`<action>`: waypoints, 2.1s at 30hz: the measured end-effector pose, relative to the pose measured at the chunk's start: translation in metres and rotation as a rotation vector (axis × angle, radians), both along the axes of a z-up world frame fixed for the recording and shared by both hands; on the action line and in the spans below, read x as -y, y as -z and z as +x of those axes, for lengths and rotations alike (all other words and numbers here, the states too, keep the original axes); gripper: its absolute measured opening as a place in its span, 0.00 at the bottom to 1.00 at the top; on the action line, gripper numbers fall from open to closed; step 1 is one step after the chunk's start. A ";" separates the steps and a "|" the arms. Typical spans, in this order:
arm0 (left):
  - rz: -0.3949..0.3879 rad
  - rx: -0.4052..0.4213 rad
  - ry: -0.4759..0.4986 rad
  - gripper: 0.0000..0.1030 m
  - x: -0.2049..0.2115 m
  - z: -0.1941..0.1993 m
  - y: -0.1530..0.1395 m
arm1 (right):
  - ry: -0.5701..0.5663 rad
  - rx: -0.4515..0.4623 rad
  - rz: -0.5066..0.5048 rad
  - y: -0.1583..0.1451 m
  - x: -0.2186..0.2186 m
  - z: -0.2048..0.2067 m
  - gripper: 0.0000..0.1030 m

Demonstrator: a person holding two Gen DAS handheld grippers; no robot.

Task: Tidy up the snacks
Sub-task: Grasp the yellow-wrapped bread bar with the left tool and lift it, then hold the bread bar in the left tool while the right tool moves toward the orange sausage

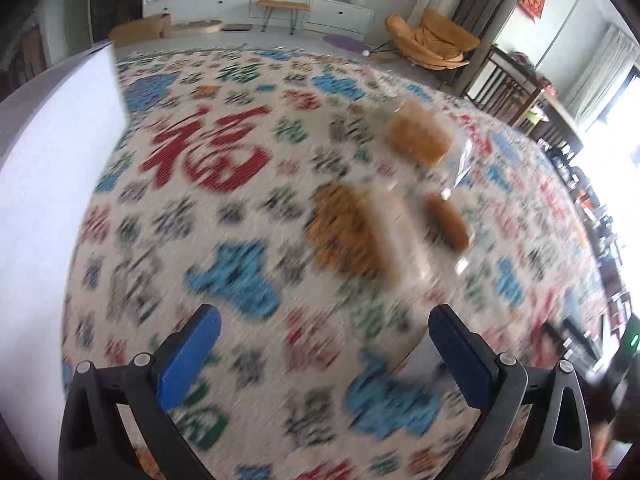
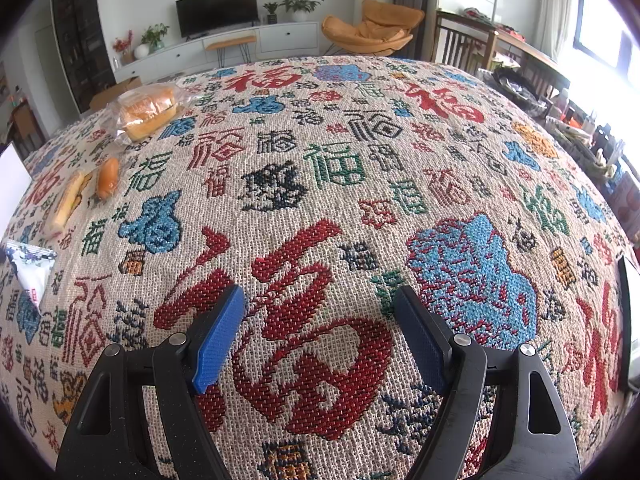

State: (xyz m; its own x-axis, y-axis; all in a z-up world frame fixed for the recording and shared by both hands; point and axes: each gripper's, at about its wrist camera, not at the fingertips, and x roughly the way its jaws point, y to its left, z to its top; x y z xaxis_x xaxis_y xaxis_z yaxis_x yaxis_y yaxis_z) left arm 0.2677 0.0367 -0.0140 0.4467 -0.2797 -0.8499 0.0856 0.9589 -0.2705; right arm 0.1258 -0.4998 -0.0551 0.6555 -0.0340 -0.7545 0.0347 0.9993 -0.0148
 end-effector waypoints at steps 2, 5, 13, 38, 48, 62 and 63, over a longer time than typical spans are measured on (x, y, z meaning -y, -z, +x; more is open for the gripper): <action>0.002 -0.025 0.022 0.99 0.016 0.023 -0.001 | 0.000 0.000 0.000 0.000 0.000 0.000 0.77; 0.053 -0.060 0.043 0.97 0.043 0.051 0.008 | 0.000 0.000 0.000 0.000 0.000 0.000 0.77; 0.155 -0.077 -0.005 0.28 0.059 0.063 0.026 | 0.000 0.000 0.001 0.000 0.000 0.000 0.78; 0.258 0.118 -0.078 0.97 -0.047 -0.102 0.046 | 0.001 0.001 0.001 0.001 -0.001 0.001 0.78; 0.267 0.143 -0.095 1.00 -0.050 -0.105 0.049 | 0.001 0.001 0.001 0.001 -0.001 0.001 0.78; 0.265 0.144 -0.095 1.00 -0.051 -0.105 0.050 | 0.001 0.001 0.002 0.001 -0.001 0.001 0.78; 0.265 0.143 -0.094 1.00 -0.051 -0.105 0.051 | 0.001 0.001 0.002 0.001 -0.001 0.001 0.78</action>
